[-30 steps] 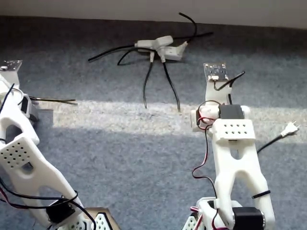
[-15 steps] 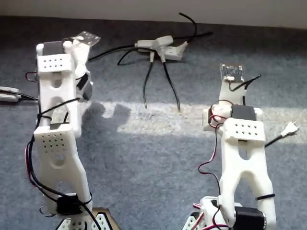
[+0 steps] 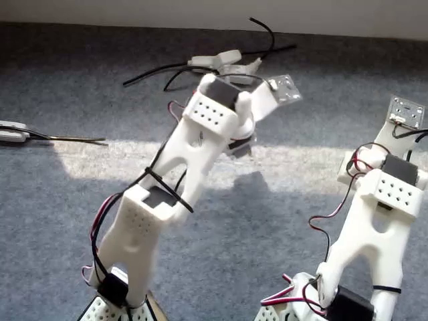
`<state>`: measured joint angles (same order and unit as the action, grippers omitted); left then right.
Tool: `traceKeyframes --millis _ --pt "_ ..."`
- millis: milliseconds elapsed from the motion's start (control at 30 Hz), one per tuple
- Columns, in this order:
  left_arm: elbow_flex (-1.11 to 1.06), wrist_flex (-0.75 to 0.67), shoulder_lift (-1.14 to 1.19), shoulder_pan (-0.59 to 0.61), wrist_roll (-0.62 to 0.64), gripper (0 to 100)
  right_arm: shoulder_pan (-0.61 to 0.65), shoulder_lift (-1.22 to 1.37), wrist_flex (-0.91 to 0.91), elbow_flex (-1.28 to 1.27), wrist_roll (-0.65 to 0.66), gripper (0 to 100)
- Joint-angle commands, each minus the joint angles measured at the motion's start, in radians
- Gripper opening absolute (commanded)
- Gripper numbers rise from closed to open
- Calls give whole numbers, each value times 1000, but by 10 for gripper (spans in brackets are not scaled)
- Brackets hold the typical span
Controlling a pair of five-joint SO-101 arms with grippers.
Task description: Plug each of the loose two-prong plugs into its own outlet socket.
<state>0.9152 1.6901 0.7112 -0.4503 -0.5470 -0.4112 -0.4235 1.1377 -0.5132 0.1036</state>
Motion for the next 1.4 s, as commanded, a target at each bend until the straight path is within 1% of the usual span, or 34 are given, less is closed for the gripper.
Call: traceKeyframes --millis 0,167,267,300,400,433,533,800,933,1100,1200,1367 --pt "-27 -124 -2 -85 6 6 -64 -30 -15 53 34 7" --pt "-77 -135 174 -137 6 6 -133 -30 -16 53 84 7" --pt "-71 -127 263 -134 6 11 -147 -30 -21 53 104 7" --pt "-71 -110 280 -131 6 34 -147 -30 -28 53 109 7" --pt "-64 -58 294 -114 14 183 -147 -30 -35 53 109 7" --pt "-44 -49 288 -97 15 215 -147 -30 -35 53 109 7" --pt "30 -35 263 -51 43 251 -147 -30 -36 53 109 7" --pt "343 66 185 7 63 261 -142 -30 -36 53 109 7" --pt "455 68 104 93 63 259 -140 -30 -36 53 109 7" --pt "478 68 21 206 58 259 -142 -30 -42 53 106 7" --pt "473 69 -1 292 64 256 -168 -19 -114 45 103 7" --pt "410 71 31 498 74 256 -254 1 -237 35 101 8"
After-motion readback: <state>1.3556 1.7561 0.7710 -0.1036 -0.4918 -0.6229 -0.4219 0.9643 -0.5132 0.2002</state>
